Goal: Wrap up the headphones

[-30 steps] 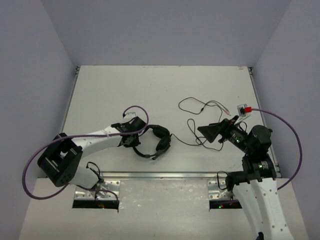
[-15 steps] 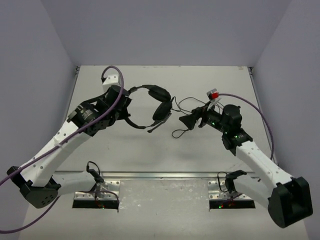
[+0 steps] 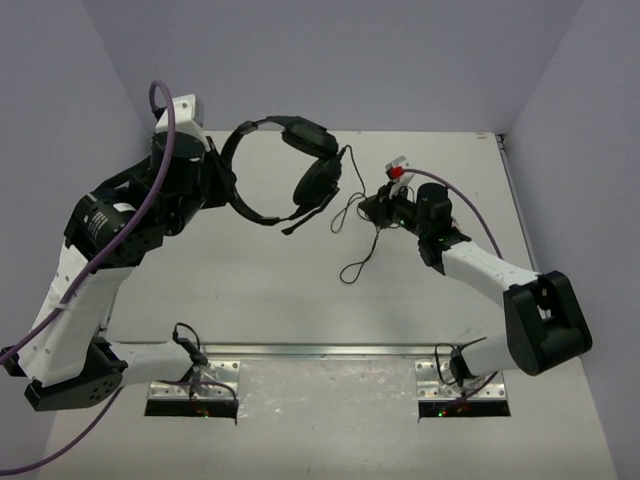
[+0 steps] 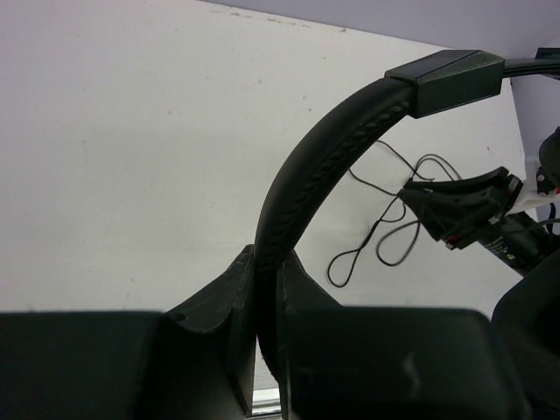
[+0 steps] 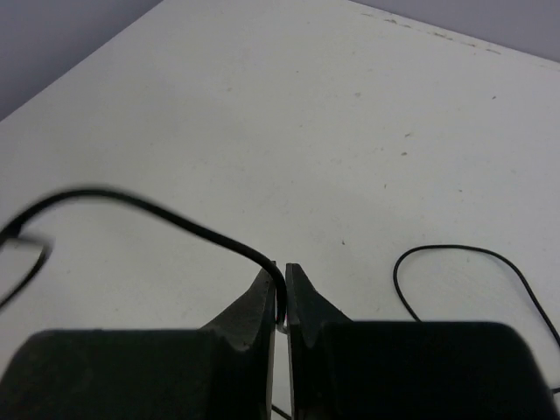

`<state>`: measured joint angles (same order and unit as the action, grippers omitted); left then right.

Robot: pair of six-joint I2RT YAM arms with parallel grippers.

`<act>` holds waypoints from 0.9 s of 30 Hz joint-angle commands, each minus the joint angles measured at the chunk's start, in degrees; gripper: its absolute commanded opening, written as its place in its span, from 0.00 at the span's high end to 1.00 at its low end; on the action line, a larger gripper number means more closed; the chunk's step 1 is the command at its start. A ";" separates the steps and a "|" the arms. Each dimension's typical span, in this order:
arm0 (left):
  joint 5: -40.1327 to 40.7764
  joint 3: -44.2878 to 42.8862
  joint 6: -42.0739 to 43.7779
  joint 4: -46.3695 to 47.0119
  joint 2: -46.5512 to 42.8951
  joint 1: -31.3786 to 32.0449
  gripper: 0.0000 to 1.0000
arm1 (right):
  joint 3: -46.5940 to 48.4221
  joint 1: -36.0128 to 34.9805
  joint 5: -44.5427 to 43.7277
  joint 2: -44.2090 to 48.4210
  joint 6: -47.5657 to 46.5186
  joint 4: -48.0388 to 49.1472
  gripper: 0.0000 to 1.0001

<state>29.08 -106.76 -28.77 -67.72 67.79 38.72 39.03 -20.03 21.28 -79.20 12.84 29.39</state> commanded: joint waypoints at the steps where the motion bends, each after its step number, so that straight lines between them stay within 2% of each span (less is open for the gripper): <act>1: -0.08 -5.11 0.39 2.42 0.50 0.48 1.00 | 1.85 -0.27 -0.61 -3.14 -0.46 4.88 0.98; 4: 0.71 -8.01 0.04 4.00 0.33 0.48 1.00 | -0.70 0.60 -4.82 -4.38 1.74 6.73 0.99; 5: 2.19 -10.29 0.03 5.22 -0.02 0.48 1.00 | -1.66 2.96 -4.93 -5.95 5.14 6.30 0.99; 8: 6.41 -16.78 0.21 6.46 0.41 0.48 1.00 | -3.78 9.37 -1.51 -9.99 14.38 6.21 0.99; 11: 7.48 -19.80 0.82 8.12 1.03 0.48 1.00 | -3.43 10.19 -0.20 -11.07 15.46 1.38 0.99; 15: 5.03 -17.71 0.13 10.42 1.73 0.48 1.00 | -8.34 9.23 7.80 -4.40 18.18 8.13 0.98; 17: 3.10 -14.20 -1.19 12.87 1.21 0.48 1.00 | -7.83 6.42 8.69 -0.11 15.66 5.27 0.96; 18: 2.22 -12.79 -1.54 14.36 0.77 0.48 1.00 | -6.61 5.19 9.48 0.88 14.07 2.37 0.91; 19: 1.08 -11.55 -2.16 17.07 0.42 0.48 1.00 | -5.29 3.09 9.83 1.58 12.92 -0.53 0.54; 20: -1.20 -10.50 -2.25 18.23 0.15 0.48 1.00 | -4.32 2.46 9.66 3.42 12.13 -2.56 0.30; 21: -2.26 -10.22 -2.42 18.68 0.50 0.48 1.00 | -4.48 2.19 9.75 4.83 11.95 -2.93 0.10; 22: -2.80 -11.27 -2.77 17.55 1.28 0.48 1.00 | -5.01 1.93 10.10 6.41 12.12 -2.24 0.01; 27: -5.79 -8.83 -3.04 15.87 3.49 0.48 1.00 | -3.79 2.01 13.86 16.60 10.11 -3.02 0.01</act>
<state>26.65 -117.45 -29.63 -56.73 70.39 38.72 32.27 -18.15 31.53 -67.24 25.43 26.59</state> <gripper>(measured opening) 0.077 0.989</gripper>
